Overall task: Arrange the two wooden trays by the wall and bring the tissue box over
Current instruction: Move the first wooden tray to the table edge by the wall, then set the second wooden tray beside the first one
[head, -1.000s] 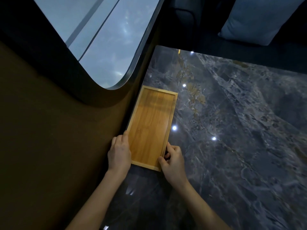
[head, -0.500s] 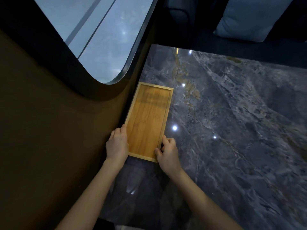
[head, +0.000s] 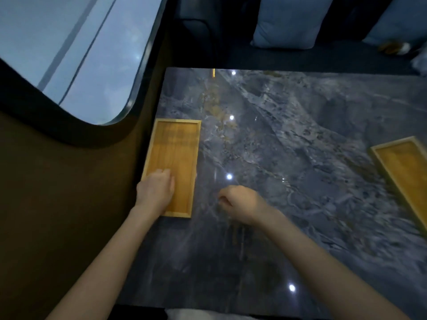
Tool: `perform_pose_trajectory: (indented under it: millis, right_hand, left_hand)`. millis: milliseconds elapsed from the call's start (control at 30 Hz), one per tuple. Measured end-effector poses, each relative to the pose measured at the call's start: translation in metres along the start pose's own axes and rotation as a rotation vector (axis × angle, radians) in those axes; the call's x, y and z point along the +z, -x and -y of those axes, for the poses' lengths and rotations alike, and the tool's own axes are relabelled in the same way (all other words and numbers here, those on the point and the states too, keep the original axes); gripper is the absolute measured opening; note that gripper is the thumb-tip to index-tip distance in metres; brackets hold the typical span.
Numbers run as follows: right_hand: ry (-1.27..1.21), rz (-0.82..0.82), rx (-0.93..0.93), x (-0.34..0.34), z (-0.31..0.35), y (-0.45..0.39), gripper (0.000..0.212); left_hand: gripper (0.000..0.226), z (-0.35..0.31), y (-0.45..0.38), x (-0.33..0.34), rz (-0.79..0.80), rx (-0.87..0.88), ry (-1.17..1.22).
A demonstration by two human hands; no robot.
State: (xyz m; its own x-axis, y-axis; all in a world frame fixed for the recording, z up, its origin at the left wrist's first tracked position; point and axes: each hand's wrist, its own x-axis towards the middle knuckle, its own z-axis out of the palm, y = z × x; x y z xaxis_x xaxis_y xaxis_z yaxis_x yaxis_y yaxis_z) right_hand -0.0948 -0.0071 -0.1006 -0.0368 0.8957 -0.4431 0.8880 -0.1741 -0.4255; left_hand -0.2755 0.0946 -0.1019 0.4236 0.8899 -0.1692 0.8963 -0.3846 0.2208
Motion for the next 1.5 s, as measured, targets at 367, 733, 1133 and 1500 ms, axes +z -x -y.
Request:
perform_pose_trajectory:
  millis: [367, 733, 1133, 1500]
  right_hand:
    - [0.164, -0.220, 0.194, -0.050, -0.135, 0.119, 0.022]
    - [0.065, -0.503, 0.516, -0.058, -0.293, 0.246, 0.025]
    - [-0.218, -0.714, 0.935, -0.027, -0.406, 0.285, 0.044]
    - [-0.543, -0.748, 0.893, -0.009, -0.443, 0.293, 0.036]
  left_hand:
    - [0.029, -0.176, -0.028, -0.002, 0.029, 0.351, 0.021]
    - [0.037, -0.375, -0.013, 0.058, 0.150, 0.485, 0.167]
    - [0.070, -0.503, 0.021, 0.157, 0.134, 0.377, 0.193]
    - [0.077, -0.529, 0.029, 0.186, 0.123, 0.135, 0.209]
